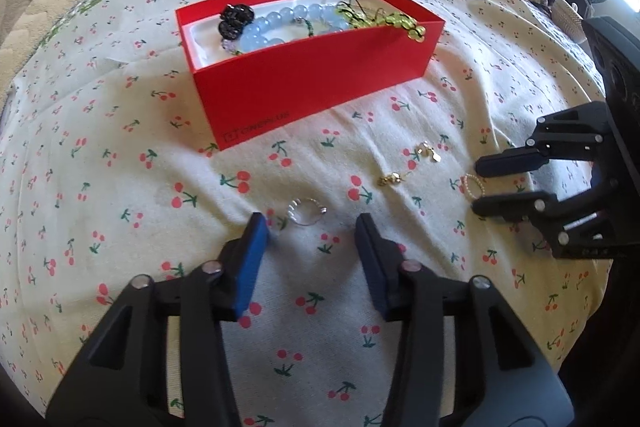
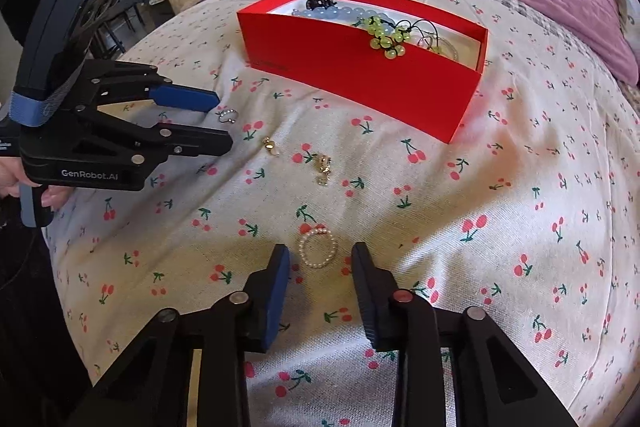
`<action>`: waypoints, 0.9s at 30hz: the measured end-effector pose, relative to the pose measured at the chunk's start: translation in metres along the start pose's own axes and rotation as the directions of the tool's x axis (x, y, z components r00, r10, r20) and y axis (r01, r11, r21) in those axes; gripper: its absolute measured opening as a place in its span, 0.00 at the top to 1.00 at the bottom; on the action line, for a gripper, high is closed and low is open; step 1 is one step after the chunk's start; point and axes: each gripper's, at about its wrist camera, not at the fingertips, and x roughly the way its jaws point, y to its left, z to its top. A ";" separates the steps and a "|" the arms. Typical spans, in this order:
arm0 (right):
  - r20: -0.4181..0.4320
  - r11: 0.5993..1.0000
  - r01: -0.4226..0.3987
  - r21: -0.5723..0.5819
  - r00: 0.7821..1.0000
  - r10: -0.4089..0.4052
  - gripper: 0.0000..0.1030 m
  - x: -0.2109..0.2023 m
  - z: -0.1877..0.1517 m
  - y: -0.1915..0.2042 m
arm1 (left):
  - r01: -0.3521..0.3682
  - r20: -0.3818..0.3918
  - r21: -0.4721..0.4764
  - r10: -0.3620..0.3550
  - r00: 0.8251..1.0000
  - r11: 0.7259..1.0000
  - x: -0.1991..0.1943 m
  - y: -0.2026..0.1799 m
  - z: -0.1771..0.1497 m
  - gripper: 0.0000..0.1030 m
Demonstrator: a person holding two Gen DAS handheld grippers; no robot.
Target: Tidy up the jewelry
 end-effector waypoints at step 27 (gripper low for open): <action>0.046 0.998 -0.008 0.060 0.999 0.006 0.92 -0.017 -0.006 -0.006 | -0.014 0.003 -0.026 0.014 1.000 1.000 -0.005 0.001 0.005 0.82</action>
